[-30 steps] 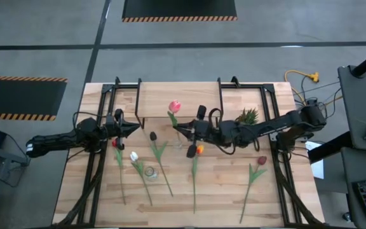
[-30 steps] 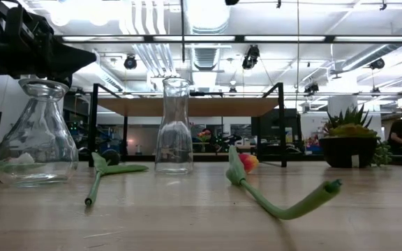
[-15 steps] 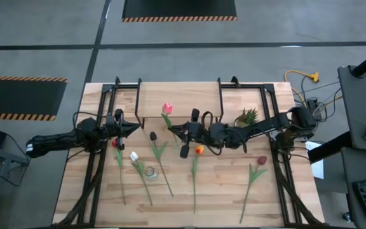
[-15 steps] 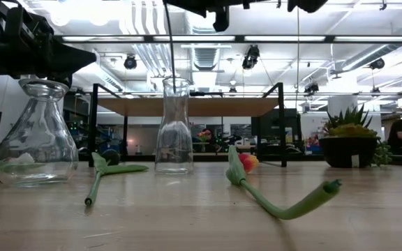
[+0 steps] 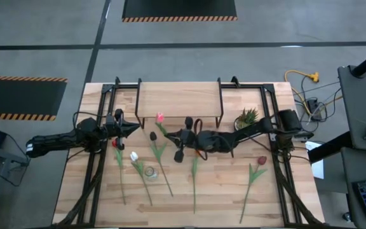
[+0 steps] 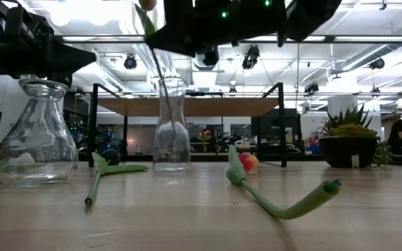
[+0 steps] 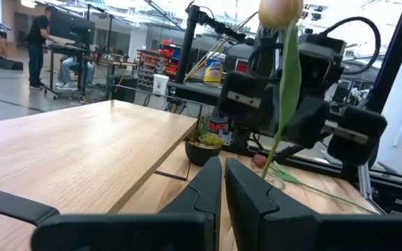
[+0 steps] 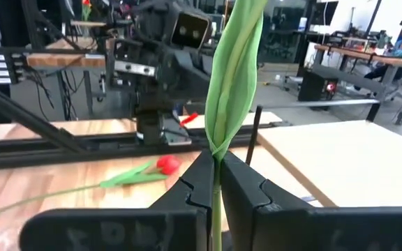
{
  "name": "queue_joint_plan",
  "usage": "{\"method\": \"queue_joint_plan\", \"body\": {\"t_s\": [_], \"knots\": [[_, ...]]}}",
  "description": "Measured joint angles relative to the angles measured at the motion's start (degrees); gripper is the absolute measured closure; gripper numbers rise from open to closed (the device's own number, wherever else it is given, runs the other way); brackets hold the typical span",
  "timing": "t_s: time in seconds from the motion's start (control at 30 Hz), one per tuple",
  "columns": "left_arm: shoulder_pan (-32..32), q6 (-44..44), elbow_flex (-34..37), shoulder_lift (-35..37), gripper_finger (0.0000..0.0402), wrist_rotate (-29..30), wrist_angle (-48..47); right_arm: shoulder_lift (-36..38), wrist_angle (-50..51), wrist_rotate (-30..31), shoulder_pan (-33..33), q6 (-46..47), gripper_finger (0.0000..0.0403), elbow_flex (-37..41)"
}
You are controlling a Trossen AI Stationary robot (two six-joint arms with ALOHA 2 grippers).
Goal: Pick and place flowers into a vace then onto a shelf
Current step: Put the pink flower into the top transparent vase
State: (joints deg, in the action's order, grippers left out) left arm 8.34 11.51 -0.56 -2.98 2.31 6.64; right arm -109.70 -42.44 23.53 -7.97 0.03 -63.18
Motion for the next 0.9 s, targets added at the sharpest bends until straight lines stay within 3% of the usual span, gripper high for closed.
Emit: {"method": "queue_joint_plan", "body": {"t_s": [0.63,0.9], "knots": [[0.0,0.0,0.0,0.0,0.0398,0.0,0.0,-1.4,0.5,0.4,0.0,4.8,0.0390,1.5],[0.0,0.0,0.0,0.0,0.0398,0.0,0.0,-1.2,0.5,0.7,0.0,2.6,0.0390,1.5]]}}
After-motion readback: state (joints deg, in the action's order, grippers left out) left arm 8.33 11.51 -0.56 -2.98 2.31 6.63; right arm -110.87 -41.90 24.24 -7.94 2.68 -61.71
